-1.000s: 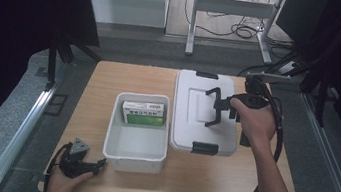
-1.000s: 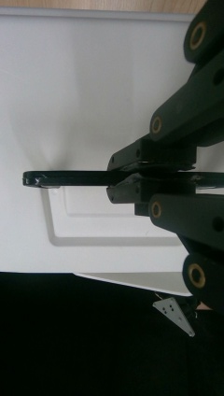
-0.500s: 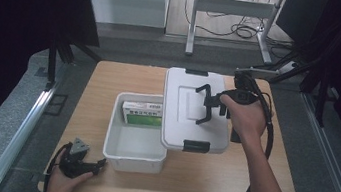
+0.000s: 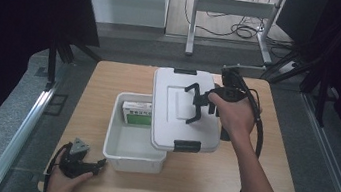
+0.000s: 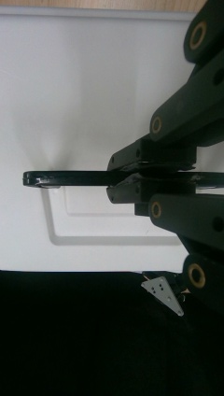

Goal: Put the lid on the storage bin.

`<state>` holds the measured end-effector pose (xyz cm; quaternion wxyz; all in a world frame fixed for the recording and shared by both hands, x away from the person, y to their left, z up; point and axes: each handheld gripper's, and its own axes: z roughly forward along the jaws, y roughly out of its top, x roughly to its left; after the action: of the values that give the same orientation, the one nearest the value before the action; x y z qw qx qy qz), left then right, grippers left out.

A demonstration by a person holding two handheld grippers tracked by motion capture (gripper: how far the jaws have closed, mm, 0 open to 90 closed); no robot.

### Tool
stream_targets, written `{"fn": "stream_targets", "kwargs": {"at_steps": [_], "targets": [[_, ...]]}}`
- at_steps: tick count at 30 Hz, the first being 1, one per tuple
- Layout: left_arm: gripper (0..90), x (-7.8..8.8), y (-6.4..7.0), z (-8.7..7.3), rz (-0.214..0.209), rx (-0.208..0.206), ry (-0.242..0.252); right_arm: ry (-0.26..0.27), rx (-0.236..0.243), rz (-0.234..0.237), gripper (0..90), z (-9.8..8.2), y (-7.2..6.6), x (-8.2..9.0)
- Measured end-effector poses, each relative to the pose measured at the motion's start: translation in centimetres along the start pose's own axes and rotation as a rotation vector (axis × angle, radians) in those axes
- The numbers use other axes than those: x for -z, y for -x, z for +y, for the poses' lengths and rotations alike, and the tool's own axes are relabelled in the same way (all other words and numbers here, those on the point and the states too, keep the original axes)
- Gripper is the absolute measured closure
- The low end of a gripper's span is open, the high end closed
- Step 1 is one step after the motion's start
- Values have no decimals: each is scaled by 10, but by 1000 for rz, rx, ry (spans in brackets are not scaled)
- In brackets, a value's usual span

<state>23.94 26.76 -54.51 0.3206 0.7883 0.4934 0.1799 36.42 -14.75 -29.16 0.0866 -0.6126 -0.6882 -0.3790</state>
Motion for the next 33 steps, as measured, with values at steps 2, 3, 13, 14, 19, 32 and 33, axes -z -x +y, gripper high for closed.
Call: {"fn": "stream_targets", "kwargs": {"at_steps": [2,3,13,14,19,32,33], "targets": [[131,0,0,0,0,0,0,-4,2,2,851,0,-3,-3],[131,0,0,0,0,0,0,-6,4,2,851,0,-4,-4],[131,0,0,0,-2,0,1,-25,17,5,851,-1,-17,-18],[131,0,0,0,-2,-1,0,-31,18,6,851,-1,-19,-20],[130,0,0,0,-3,-2,0,-40,24,12,851,-2,-26,-28],[130,0,-1,0,-5,-3,0,-65,18,9,851,-4,-41,-47],[129,0,-1,0,-6,-4,0,-71,19,6,851,-4,-42,-48]]}}
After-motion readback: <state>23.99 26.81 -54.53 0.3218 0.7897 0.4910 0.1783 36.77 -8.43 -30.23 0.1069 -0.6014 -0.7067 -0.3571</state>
